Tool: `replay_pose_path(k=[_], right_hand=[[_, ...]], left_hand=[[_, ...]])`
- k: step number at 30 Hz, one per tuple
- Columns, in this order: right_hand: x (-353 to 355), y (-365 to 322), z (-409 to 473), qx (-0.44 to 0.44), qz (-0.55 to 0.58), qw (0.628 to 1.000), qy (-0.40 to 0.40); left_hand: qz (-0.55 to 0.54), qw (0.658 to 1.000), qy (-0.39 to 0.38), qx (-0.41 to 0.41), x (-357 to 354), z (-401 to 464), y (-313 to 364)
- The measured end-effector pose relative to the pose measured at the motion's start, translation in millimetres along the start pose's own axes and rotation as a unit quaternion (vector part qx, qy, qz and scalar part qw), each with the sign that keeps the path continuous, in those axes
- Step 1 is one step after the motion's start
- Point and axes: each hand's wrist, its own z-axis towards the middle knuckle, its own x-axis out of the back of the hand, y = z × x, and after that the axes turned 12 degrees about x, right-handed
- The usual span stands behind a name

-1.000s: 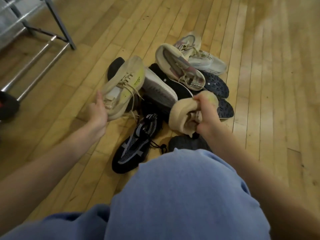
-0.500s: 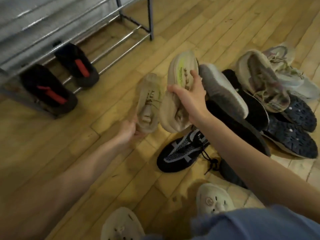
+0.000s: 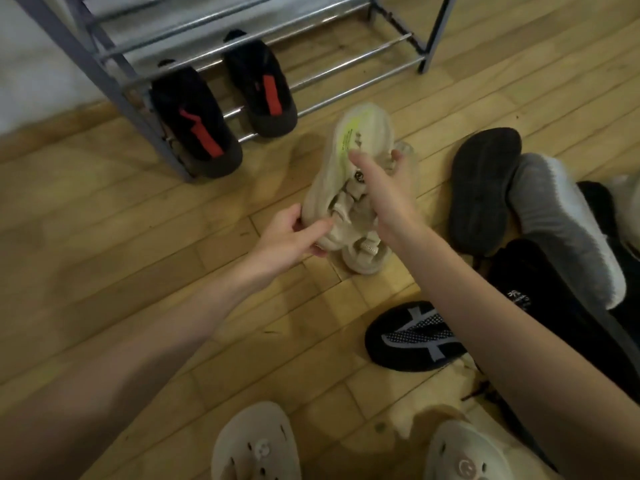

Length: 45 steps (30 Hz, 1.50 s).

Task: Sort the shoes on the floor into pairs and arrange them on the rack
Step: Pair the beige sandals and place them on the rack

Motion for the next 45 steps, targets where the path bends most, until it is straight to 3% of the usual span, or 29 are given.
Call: replay_pose_path(k=[3,5,7,9,14,19,22,26,30,34,45], right_hand=[[12,16,-11,0.078,-0.048,0.995,0.027],[18,34,-22,0.157,-0.214,0.963,0.055],[19,54,-32,0.154,-0.392,0.905,0.052],[16,73,-39,0.101,-0.467,0.878,0.004],[16,91,-31,0.067,-0.465,0.881,-0.048],[31,79,-14,0.072,-0.304,0.949,-0.033],[43,57,4,0.133,-0.236,0.963,0.004],[59,21,56,0.219,-0.264,0.939,-0.018],[64,-18,129,0.202,-0.301,0.927,-0.093],[57,-32,191,0.225,-0.362,0.898,-0.114],[9,-42,310,0.288,-0.376,0.87,-0.14]], left_hand=[[-0.088,0.995,0.019,0.044,12,4,-10],[-0.12,0.991,0.024,0.057,19,6,-18],[-0.143,0.988,0.018,0.063,25,6,-22],[-0.179,0.982,-0.009,0.065,27,5,-23],[-0.254,0.959,-0.095,0.076,33,9,-21],[-0.326,0.933,-0.131,0.085,36,17,-14],[-0.297,0.94,-0.157,0.065,40,22,1],[-0.296,0.94,-0.166,0.047,31,36,26],[-0.342,0.931,-0.117,0.051,17,70,55],[-0.345,0.935,-0.053,0.055,4,109,69],[-0.425,0.902,-0.042,0.064,-5,194,94]])
